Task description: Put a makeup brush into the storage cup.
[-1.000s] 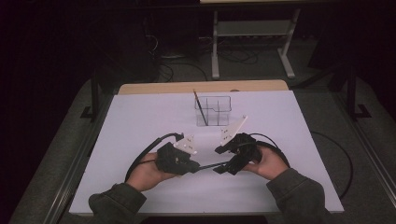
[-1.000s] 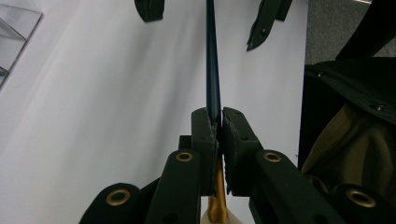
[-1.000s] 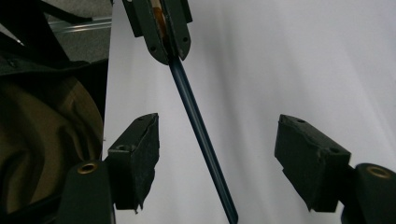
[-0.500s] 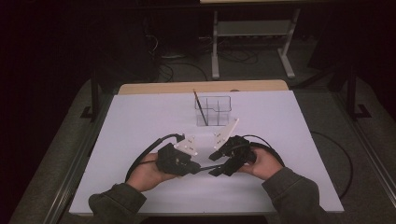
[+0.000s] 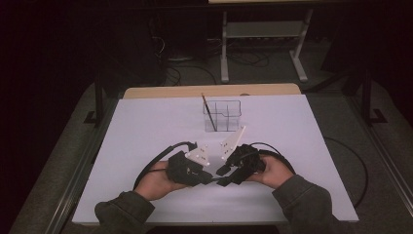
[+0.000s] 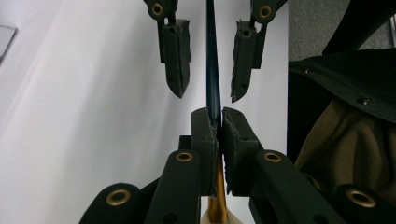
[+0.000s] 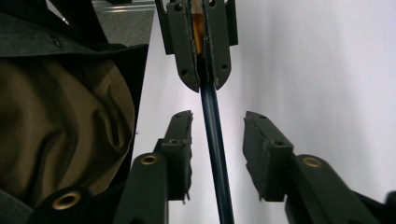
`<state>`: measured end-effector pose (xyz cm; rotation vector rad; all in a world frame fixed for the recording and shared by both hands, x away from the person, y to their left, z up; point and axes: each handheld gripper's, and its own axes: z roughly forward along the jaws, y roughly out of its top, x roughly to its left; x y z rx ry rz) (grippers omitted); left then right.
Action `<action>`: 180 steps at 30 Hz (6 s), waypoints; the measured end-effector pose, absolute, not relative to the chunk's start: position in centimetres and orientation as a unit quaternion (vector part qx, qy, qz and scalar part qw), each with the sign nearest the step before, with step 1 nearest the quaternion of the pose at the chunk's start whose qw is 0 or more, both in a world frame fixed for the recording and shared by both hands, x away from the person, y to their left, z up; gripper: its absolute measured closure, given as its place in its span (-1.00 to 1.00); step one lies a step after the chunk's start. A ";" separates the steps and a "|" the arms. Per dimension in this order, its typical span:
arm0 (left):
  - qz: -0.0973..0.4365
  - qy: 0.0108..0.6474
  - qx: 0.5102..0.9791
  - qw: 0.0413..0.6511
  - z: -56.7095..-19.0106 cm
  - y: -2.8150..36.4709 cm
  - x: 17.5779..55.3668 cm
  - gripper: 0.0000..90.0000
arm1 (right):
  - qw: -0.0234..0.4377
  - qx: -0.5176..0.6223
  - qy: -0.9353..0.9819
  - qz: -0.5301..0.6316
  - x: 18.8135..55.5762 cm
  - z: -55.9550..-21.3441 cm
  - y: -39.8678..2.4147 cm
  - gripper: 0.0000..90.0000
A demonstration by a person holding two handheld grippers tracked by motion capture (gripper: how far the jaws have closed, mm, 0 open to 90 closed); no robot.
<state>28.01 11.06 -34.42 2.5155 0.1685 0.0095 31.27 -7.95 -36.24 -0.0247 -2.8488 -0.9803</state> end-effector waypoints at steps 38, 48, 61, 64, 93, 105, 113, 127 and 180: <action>-0.013 0.044 0.951 0.306 -34.6 10.7 28.0 0.82 | 0.111 0.010 -0.939 -0.324 31.2 -36.7 -8.0 0.84; -0.016 0.062 0.947 0.315 -34.4 11.7 28.1 0.55 | 0.096 0.005 -0.940 -0.326 31.2 -36.7 -8.5 0.84; -0.013 0.080 0.944 0.319 -34.6 13.0 28.3 0.43 | 0.084 0.000 -0.939 -0.334 31.2 -36.3 -9.3 0.84; -0.013 0.082 0.945 0.316 -34.7 13.0 28.3 0.44 | 0.081 0.003 -0.938 -0.337 31.2 -36.3 -9.3 0.84; -0.015 0.054 0.952 0.301 -34.4 12.6 28.2 0.83 | 0.083 0.008 -0.941 -0.328 31.1 -36.5 -9.0 0.70; -0.011 0.046 0.956 0.291 -34.3 12.1 28.2 0.83 | 0.083 0.016 -0.944 -0.320 31.0 -36.0 -7.6 0.62; -0.012 0.040 0.958 0.284 -34.4 11.5 28.1 0.83 | 0.093 0.020 -0.946 -0.309 30.9 -36.2 -6.8 0.74; -0.016 0.048 0.957 0.285 -34.3 11.8 28.2 0.53 | 0.098 0.013 -0.948 -0.303 30.9 -36.3 -6.9 0.82; -0.012 0.029 0.967 0.252 -34.1 11.5 27.9 0.90 | 0.110 0.010 -0.952 -0.287 31.0 -36.7 -6.5 0.73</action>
